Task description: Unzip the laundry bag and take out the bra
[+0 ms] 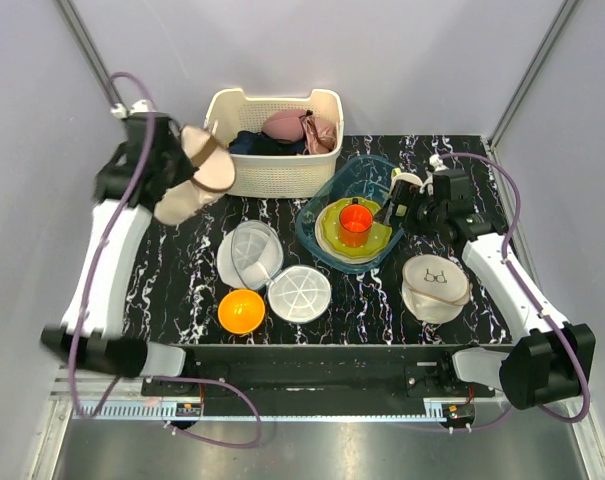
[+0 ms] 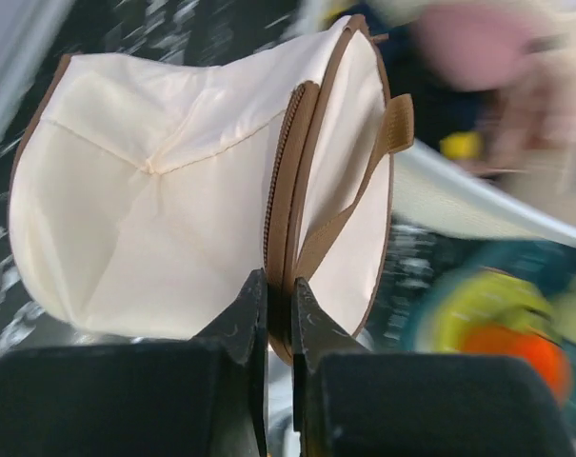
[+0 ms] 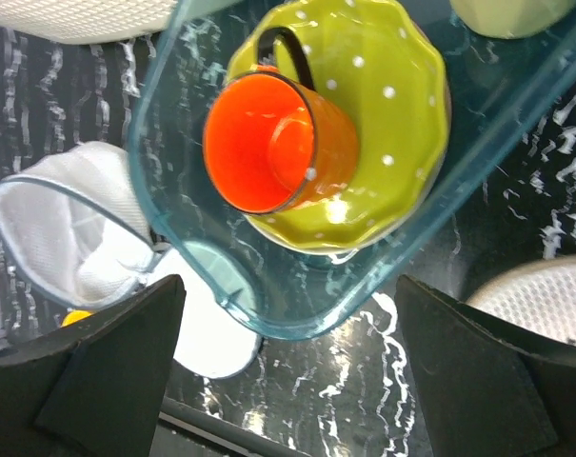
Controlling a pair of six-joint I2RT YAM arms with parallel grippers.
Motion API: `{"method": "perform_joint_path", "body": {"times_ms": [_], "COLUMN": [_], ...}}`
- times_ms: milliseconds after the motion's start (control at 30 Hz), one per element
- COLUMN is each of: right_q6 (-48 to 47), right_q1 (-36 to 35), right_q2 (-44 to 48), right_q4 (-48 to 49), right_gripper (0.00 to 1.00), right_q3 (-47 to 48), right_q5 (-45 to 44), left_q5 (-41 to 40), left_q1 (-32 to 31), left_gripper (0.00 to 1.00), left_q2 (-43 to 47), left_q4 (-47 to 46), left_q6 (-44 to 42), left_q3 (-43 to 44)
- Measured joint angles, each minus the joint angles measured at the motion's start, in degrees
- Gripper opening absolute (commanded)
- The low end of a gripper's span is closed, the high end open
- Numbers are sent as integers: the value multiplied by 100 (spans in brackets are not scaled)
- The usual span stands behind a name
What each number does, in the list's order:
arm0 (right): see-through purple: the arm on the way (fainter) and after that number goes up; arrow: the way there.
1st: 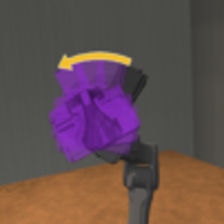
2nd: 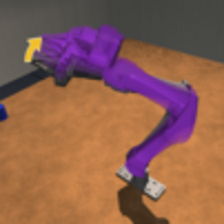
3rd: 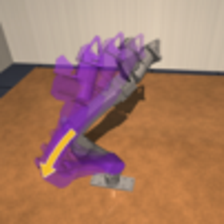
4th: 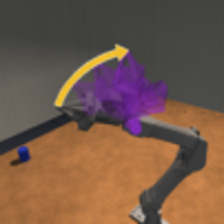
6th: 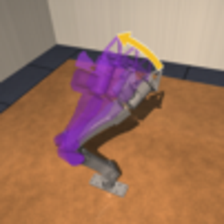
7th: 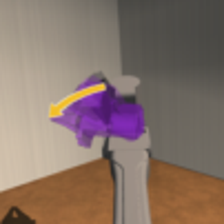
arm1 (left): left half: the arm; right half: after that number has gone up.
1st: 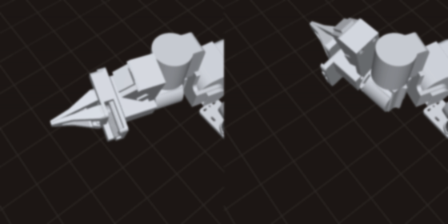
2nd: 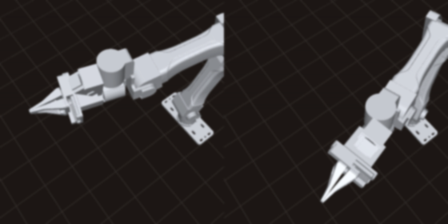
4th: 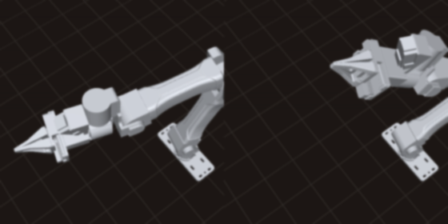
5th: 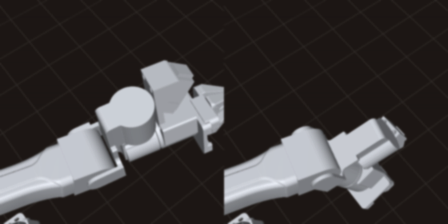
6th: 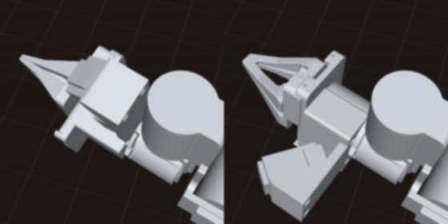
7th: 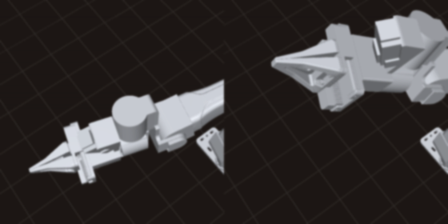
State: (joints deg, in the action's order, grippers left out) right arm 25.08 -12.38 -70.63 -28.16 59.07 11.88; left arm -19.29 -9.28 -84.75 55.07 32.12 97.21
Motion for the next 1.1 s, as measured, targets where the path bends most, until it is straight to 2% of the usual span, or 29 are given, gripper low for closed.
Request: {"method": "perform_joint_path", "body": {"times_ms": [67, 200, 333, 467, 633, 967, 1067, 1100], "right_q6": [63, 234, 573, 944, 1130, 1279, 1279, 1276], "right_q1": [2, 0, 0, 0, 0, -184, -407, -518], "right_q2": [-17, 22, 195, 437, 529, 151, -35, -79], "right_q4": [-55, 234, 785, 1611, 2041, 2192, 2190, 2192], "right_gripper": [100, 100, 100, 100, 100, 100, 93, 79], "right_q3": [151, 402, 396, 256, 177, 136, 133, 133], "right_q5": [190, 809, 1589, 2420, 2841, 2955, 2896, 2841], "left_q5": [903, 2811, 4623, 5834, 6380, 6817, 6863, 6872], "left_q1": [2, 33, -59, -249, -393, -455, -470, -474], "left_gripper": [0, 0, 0, 0, 0, 0, 0, 0], "left_q2": [901, 1742, 1696, 1196, 1049, 1134, 1163, 1178], "left_q4": [-361, -986, -1912, -2288, -2546, -3755, -3891, -3934], "left_q6": [-195, -319, -262, -153, 133, 656, 741, 761], "left_q3": [-116, -122, -761, -1718, -2361, -2651, -2791, -2848]}}
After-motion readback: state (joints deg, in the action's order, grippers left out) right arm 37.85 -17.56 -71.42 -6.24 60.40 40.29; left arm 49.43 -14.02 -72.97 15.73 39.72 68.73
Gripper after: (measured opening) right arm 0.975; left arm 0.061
